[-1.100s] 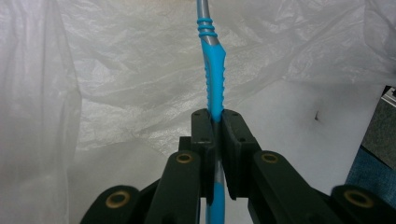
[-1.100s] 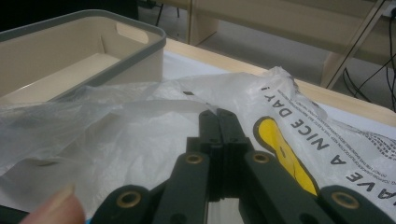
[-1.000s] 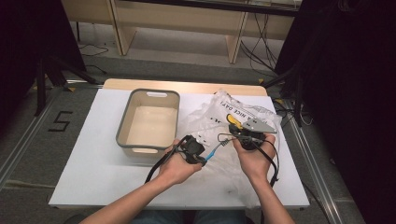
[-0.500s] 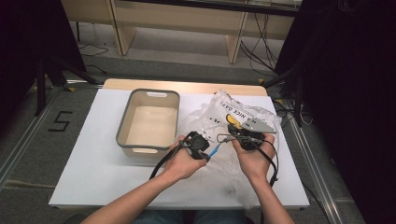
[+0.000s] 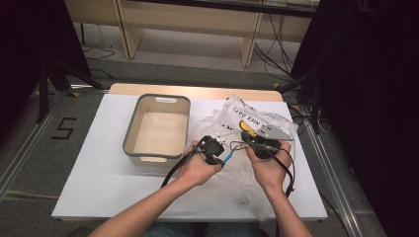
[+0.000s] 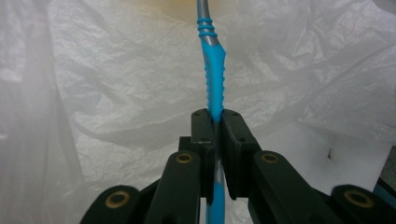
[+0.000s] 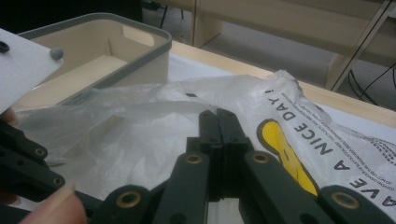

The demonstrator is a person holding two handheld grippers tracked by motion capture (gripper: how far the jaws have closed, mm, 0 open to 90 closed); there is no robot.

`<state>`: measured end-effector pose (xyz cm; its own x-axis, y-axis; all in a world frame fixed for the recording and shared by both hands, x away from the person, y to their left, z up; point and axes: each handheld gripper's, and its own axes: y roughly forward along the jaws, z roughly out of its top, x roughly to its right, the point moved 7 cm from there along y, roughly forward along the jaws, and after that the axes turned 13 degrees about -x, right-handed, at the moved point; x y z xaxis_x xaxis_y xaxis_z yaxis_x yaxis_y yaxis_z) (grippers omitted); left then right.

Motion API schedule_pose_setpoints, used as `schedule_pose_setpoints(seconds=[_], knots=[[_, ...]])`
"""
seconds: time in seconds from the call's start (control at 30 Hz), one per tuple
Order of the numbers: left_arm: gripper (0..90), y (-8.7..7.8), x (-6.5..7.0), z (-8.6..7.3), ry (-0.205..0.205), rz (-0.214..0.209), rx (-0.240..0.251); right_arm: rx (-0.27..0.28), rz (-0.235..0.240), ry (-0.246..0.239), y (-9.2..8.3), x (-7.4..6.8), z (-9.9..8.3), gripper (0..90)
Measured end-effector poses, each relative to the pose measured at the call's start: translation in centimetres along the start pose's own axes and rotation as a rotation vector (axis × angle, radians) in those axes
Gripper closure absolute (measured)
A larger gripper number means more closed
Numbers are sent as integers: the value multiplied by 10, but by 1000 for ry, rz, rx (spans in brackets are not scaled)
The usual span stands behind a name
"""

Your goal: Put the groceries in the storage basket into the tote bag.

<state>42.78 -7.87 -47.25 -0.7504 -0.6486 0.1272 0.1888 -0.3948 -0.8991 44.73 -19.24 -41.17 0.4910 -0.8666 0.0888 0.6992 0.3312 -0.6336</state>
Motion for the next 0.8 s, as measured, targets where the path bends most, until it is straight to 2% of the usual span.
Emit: schedule_pose_setpoints(seconds=[0.27,0.47,0.8], knots=[[839,4,-3,7,-15,-1,-4,1,3,2,0,0,0,900],[838,6,-5,14,-18,23,-2,1,2,4,0,1,0,900],[838,18,-5,17,-13,56,-47,7,6,1,-1,0,1,900]])
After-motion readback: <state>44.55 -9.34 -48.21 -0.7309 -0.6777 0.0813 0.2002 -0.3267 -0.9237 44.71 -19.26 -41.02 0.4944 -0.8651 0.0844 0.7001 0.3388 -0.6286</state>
